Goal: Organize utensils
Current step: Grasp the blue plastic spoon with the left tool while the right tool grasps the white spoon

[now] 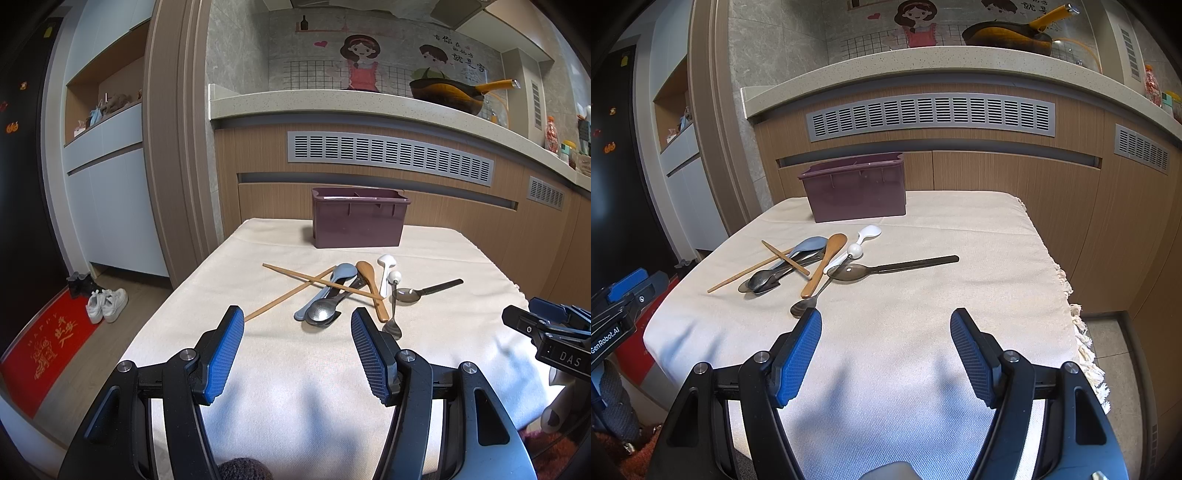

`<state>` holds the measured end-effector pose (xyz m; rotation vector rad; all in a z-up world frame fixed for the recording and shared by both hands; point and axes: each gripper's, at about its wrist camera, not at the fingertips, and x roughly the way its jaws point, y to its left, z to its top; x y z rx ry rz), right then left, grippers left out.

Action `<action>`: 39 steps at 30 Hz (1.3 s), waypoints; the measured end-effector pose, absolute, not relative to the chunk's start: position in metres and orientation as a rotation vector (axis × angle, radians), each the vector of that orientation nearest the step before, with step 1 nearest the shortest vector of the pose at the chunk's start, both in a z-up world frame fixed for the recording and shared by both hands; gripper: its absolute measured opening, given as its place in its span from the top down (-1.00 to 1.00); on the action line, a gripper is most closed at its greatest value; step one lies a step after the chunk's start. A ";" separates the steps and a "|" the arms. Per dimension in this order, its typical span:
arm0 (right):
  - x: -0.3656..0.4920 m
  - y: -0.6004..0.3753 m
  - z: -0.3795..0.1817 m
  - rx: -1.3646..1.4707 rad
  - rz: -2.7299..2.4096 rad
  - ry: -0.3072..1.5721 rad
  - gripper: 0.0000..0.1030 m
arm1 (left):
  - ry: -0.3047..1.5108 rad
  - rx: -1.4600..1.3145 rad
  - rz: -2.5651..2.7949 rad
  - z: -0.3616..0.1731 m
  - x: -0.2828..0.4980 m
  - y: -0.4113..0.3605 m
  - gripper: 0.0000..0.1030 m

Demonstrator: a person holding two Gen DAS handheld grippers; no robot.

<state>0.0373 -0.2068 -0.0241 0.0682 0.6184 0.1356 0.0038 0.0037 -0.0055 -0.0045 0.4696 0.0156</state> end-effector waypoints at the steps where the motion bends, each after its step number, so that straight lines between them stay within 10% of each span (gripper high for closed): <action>1: 0.037 -0.207 -0.024 0.069 0.136 0.619 -0.36 | 0.472 -0.005 0.016 -0.006 0.004 0.004 -0.19; 30: 0.202 -0.167 -0.037 -0.067 0.390 0.876 -0.25 | 0.730 -0.082 -0.109 -0.023 0.176 0.041 -0.19; 34: 0.229 -0.155 -0.055 0.008 0.369 0.947 0.19 | 0.726 -0.159 -0.118 -0.027 0.190 0.055 -0.19; 39: 0.255 -0.138 -0.078 0.004 0.319 1.001 0.25 | 0.721 -0.168 -0.114 -0.027 0.200 0.061 -0.19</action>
